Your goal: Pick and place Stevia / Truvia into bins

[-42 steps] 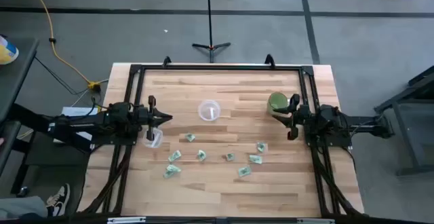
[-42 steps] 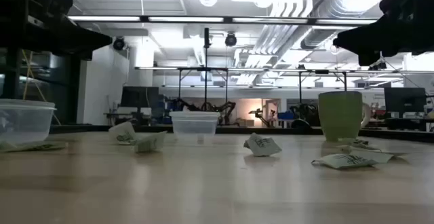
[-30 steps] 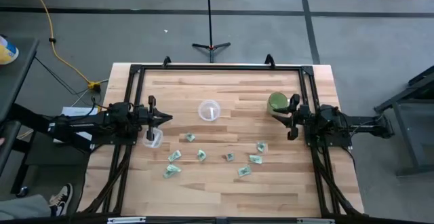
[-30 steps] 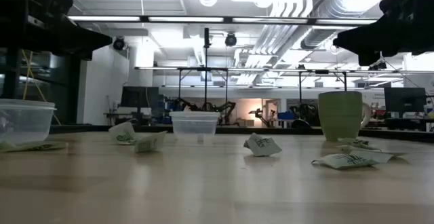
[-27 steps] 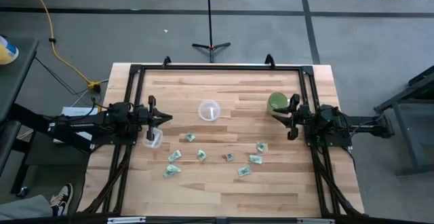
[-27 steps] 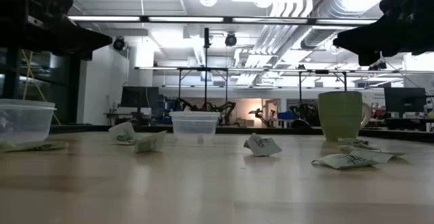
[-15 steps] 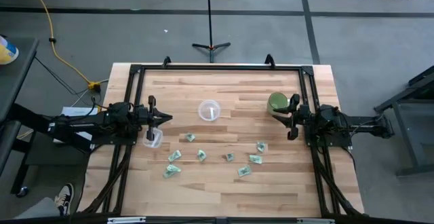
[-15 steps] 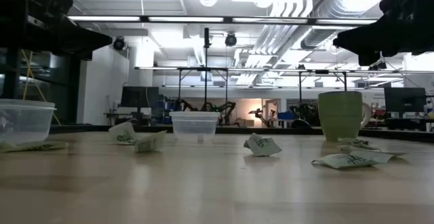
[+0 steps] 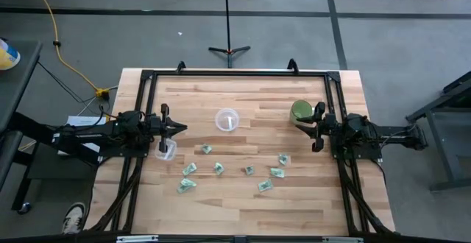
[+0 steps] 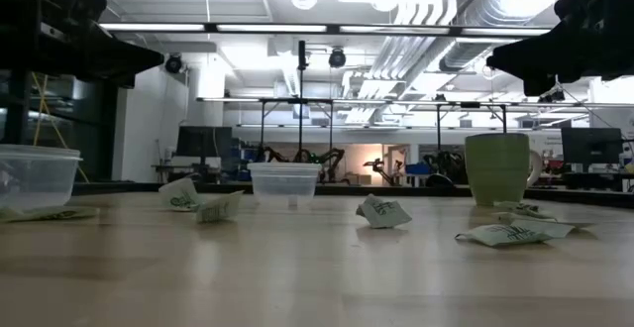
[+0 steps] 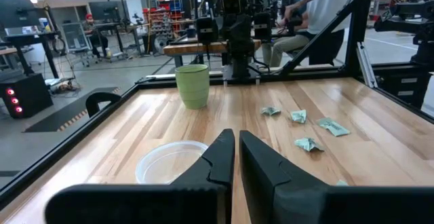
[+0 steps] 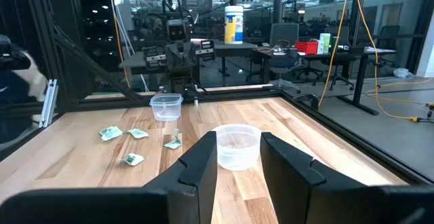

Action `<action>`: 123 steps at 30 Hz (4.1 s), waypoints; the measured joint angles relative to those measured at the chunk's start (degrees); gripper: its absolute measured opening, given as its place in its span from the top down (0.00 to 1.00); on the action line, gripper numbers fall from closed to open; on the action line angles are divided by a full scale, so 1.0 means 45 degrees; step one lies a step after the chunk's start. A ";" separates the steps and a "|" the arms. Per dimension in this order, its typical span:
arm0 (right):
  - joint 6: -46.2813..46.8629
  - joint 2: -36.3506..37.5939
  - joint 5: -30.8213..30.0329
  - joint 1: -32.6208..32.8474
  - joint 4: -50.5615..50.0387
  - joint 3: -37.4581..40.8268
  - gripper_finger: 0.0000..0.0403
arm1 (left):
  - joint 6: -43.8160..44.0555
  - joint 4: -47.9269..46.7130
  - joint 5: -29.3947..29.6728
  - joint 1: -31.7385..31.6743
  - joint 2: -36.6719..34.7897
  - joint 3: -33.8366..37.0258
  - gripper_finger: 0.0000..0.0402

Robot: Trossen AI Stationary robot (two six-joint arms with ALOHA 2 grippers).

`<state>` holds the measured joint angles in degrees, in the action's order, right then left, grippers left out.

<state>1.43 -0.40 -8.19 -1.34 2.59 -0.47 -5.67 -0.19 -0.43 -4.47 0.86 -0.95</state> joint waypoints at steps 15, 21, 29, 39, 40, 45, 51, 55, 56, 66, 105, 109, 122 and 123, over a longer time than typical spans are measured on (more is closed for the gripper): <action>0.0000 0.0000 0.0003 -0.0002 0.0002 0.0000 0.74 | -0.0001 0.0000 -0.0004 -0.0004 0.0002 0.0001 0.85; 0.0000 0.0000 0.0000 -0.0005 0.0002 -0.0005 0.74 | 0.0000 -0.0004 0.0000 0.0000 0.0004 0.0000 0.85; 0.0000 0.0000 0.0004 -0.0004 0.0005 -0.0004 0.74 | 0.0000 -0.0001 -0.0005 -0.0004 0.0001 0.0004 0.85; 0.0000 0.0000 0.0003 -0.0003 0.0005 0.0000 0.74 | 0.0000 0.0000 -0.0002 0.0000 0.0000 0.0000 0.85; 0.0000 0.0000 0.0000 -0.0005 0.0005 -0.0002 0.74 | 0.0000 0.0000 -0.0005 -0.0003 0.0004 0.0000 0.85; 0.0000 0.0000 0.0005 0.0000 0.0005 -0.0005 0.74 | -0.0003 -0.0002 -0.0004 -0.0004 0.0002 0.0000 0.85; 0.0001 0.0000 0.0000 -0.0002 0.0005 -0.0003 0.74 | 0.0000 0.0000 -0.0005 -0.0004 0.0000 0.0000 0.85; 0.0000 0.0000 0.0005 -0.0005 0.0000 0.0000 0.74 | -0.0002 -0.0001 -0.0002 0.0000 0.0001 0.0001 0.85; 0.0000 0.0000 0.0000 -0.0005 0.0005 -0.0005 0.74 | -0.0003 0.0000 -0.0003 0.0000 0.0003 0.0003 0.85; 0.0000 0.0000 0.0002 -0.0002 0.0005 -0.0002 0.74 | -0.0004 -0.0004 -0.0004 -0.0001 0.0004 0.0000 0.85; 0.2598 -0.0380 -0.0089 0.0005 0.2074 -0.0002 0.70 | 0.0426 0.0162 0.1181 -0.0005 0.0005 0.0005 0.85; 0.2361 -0.1210 0.0444 0.0005 0.2867 -0.0300 0.61 | -0.0075 0.0194 0.1320 -0.0005 0.0005 0.0003 0.85; 0.0675 -0.5952 0.1075 0.0089 0.3791 -0.2487 0.44 | -0.0117 0.0204 0.1360 -0.0005 0.0005 0.0005 0.85; 0.0675 -0.6287 0.1240 0.0181 0.3685 -0.2747 0.44 | -0.0121 0.0204 0.1360 -0.0005 0.0005 0.0005 0.85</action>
<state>4.47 -28.69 -2.61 -0.53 19.17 -12.83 -6.22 0.73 5.69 -4.49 0.89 -0.93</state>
